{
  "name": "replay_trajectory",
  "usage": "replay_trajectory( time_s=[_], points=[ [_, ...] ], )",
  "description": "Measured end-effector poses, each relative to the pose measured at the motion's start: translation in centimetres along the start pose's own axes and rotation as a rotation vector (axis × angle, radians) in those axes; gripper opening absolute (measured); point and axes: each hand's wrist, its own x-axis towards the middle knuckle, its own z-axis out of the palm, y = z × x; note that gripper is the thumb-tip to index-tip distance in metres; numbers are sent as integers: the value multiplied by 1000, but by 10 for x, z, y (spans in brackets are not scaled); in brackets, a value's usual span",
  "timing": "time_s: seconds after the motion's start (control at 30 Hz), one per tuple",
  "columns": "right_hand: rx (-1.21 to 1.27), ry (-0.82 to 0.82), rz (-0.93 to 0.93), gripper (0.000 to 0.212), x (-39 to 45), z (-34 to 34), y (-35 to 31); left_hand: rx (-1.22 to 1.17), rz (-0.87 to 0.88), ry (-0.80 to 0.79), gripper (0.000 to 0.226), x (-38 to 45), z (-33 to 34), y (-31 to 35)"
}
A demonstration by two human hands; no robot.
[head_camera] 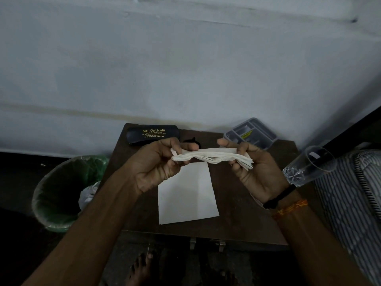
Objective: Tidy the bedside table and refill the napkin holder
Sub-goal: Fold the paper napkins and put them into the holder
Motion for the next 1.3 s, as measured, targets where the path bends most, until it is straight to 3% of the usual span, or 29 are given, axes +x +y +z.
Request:
replay_trajectory(
  time_s=[0.17, 0.27, 0.37, 0.47, 0.53, 0.67, 0.93, 1.1, 1.3],
  points=[
    [-232, 65, -30, 48, 0, -7, -1, 231, 87, 67, 48, 3, -2, -2],
    [-319, 118, -28, 43, -3, -10, -2, 487, 143, 118, 43, 5, -2, -6],
    [-325, 149, -4, 44, -9, -9, -4, 601, 201, 62, 46, 6, -2, -9],
    [-369, 245, 27, 20, -6, -8, -2, 691, 231, -6, 45, 6, -2, -11],
    [-441, 297, 33, 25, -3, -10, -1, 747, 239, -54, 45, 7, -1, -13],
    [-531, 244, 149, 59, -4, -16, -1, 786, 271, -85, 43, 6, -1, -13],
    [-508, 245, -58, 49, -6, -16, -11, 805, 284, -93, 40, 4, -4, -7],
    [-439, 221, -33, 49, -6, -17, -10, 842, 270, -124, 40, 6, -7, -8],
    [-601, 236, -134, 35, -10, -22, -14, 845, 216, -197, 28, 7, -13, -8]
  ],
)
